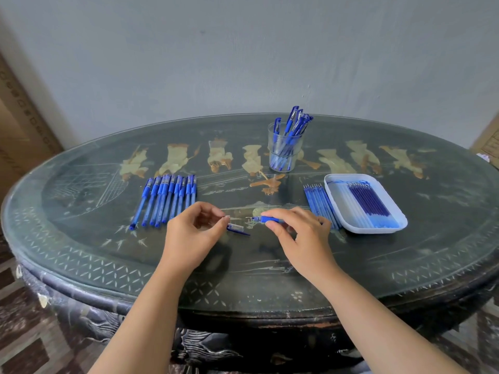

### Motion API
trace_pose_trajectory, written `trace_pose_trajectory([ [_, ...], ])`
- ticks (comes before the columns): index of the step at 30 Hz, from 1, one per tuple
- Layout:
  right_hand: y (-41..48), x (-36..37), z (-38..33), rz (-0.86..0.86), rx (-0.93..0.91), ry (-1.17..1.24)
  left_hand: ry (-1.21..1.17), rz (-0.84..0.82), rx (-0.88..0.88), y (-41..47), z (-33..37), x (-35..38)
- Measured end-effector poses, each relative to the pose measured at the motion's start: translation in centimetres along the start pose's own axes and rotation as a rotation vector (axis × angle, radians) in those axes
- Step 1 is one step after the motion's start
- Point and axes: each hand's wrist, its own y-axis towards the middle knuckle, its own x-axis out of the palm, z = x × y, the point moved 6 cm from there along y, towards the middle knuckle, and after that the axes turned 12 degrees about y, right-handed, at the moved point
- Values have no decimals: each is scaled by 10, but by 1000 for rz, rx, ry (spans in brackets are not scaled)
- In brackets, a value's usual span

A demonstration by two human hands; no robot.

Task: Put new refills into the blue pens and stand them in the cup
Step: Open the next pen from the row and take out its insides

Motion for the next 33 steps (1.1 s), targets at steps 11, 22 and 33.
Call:
trace_pose_trajectory([
  [11,0,1,-2,-10,8,-38,432,-157,347,-1,5,17],
  [22,-1,-2,-5,-11,13,-36,355,-151,248,-1,2,22],
  [33,17,-23,-36,82,183,364,-10,-220,157,-6,26,25],
])
